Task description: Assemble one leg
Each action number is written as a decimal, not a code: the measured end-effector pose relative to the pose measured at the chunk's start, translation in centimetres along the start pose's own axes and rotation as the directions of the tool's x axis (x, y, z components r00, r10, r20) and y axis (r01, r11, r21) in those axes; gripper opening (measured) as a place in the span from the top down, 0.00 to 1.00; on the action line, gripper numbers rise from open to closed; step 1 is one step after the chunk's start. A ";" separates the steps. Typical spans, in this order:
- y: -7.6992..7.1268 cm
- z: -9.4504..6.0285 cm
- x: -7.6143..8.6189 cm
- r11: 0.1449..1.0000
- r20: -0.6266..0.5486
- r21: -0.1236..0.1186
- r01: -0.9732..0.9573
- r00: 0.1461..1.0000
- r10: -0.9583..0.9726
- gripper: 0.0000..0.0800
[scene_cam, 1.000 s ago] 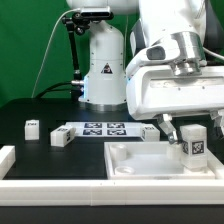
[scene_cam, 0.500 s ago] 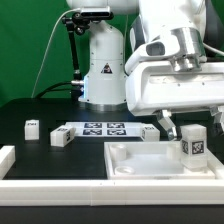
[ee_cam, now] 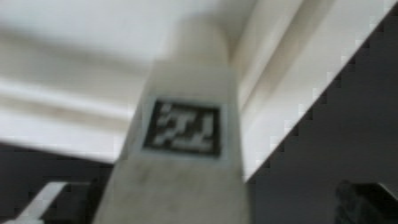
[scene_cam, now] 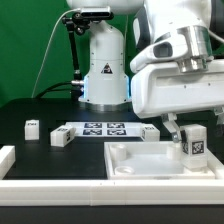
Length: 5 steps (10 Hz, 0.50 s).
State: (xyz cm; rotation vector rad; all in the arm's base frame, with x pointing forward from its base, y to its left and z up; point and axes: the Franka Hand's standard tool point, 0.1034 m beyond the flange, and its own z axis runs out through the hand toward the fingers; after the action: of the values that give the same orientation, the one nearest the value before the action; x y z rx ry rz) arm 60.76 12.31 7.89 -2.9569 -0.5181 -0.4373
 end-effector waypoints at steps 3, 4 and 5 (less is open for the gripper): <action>-0.9 -0.1 -0.2 0.997 0.305 0.075 -0.034 0.952 0.010 0.19; -0.7 0.2 0.3 0.997 0.294 0.075 -0.033 0.956 0.010 0.19; -0.4 0.4 0.2 0.997 0.281 0.071 -0.032 0.960 0.011 0.19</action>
Offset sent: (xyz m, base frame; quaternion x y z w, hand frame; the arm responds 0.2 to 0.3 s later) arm 0.0029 -0.0028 -0.0033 0.0018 -0.0960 -0.0042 0.9954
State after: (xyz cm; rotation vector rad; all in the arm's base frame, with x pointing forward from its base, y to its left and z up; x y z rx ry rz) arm 60.87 12.79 7.63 -2.9627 -0.5159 0.0071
